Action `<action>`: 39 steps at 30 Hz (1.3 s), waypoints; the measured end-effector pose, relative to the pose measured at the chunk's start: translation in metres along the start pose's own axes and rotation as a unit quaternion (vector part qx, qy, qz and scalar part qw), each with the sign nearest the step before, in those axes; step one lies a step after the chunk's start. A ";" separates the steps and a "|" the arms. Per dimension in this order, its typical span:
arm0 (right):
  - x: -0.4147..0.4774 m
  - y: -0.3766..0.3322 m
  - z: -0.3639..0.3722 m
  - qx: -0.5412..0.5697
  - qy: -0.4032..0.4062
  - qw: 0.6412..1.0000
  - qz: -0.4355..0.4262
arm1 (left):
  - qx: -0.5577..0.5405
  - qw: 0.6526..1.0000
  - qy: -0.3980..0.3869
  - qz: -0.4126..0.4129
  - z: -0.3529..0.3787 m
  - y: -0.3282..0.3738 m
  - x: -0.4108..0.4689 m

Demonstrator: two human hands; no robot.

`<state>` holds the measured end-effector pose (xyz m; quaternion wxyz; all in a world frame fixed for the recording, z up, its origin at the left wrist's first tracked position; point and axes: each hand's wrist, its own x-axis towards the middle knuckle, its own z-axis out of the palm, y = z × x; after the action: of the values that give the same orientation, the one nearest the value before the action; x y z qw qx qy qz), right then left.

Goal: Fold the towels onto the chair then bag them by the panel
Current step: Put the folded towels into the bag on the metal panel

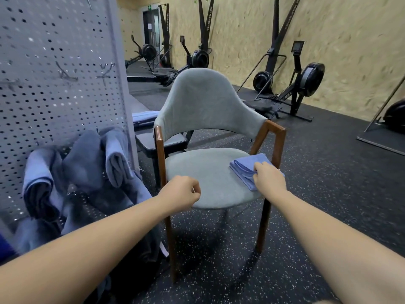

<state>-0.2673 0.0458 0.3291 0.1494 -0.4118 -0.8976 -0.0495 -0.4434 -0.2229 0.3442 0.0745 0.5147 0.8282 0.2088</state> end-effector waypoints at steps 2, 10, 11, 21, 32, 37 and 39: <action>-0.001 0.001 -0.003 0.011 -0.005 1.000 0.004 | -0.009 1.000 0.002 -0.005 -0.001 -0.002 0.001; -0.020 -0.002 -0.030 0.160 -0.024 0.986 -0.033 | -0.132 0.989 -0.030 -0.060 0.003 0.001 0.006; -0.024 -0.006 -0.034 0.174 -0.024 0.983 -0.049 | -0.180 0.980 -0.027 -0.082 0.002 0.004 0.006; -0.057 -0.075 -0.074 0.288 -0.030 0.934 -0.210 | -0.347 0.930 0.021 -0.119 -0.010 -0.007 0.000; -0.072 -0.097 -0.090 0.373 -0.149 0.899 -0.175 | -0.328 0.939 0.083 -0.059 -0.059 -0.034 -0.033; -0.084 -0.125 -0.095 0.386 -0.173 0.879 -0.219 | -0.246 0.966 0.074 0.022 -0.078 -0.016 -0.042; -0.083 -0.131 -0.095 0.381 -0.125 0.887 -0.228 | -0.251 0.965 0.064 0.045 -0.084 -0.010 -0.047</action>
<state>-0.2936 -0.1203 0.3980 0.1660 -0.1096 -0.9278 0.3156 -0.4591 -0.2908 0.4116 0.1387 0.5016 0.7287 0.4452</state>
